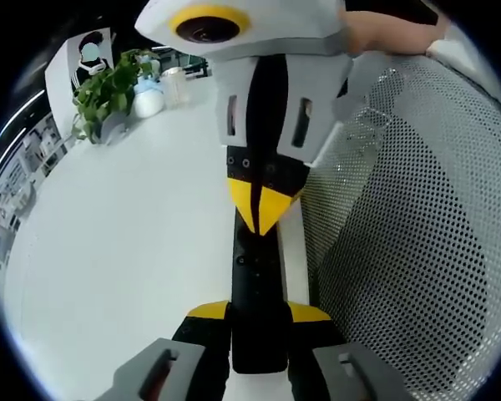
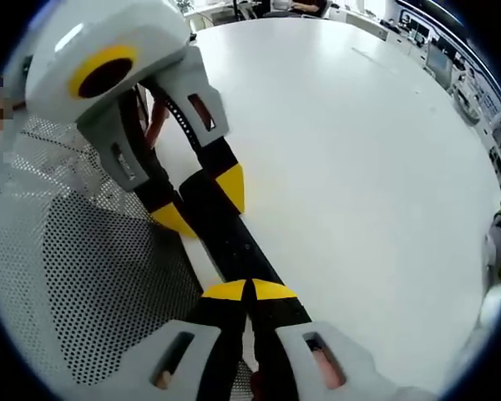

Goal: Press the specified remote control buttons in sequence, fully releasing each button before pressing the next.

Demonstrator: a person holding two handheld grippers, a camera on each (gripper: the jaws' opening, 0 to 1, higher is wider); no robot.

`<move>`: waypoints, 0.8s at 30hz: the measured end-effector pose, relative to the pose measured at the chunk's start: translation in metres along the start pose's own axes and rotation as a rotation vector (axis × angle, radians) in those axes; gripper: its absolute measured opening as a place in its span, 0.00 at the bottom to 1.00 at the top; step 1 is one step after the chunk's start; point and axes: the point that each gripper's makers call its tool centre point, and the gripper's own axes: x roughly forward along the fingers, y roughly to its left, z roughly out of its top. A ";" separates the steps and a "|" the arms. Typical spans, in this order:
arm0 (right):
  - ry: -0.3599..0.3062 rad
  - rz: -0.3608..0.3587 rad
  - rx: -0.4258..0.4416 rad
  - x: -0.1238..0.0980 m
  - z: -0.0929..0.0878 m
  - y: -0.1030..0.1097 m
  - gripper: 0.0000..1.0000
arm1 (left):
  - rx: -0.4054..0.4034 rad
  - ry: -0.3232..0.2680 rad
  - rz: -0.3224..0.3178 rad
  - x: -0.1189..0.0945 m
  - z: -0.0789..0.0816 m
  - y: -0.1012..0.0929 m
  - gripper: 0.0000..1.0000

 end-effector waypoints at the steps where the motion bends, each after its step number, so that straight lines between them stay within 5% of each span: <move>1: 0.001 -0.003 -0.007 0.000 0.000 0.000 0.00 | -0.001 -0.001 0.000 0.000 0.000 0.000 0.25; 24: -0.001 -0.042 -0.043 0.002 0.002 -0.003 0.00 | -0.005 0.002 0.002 0.000 0.000 0.001 0.25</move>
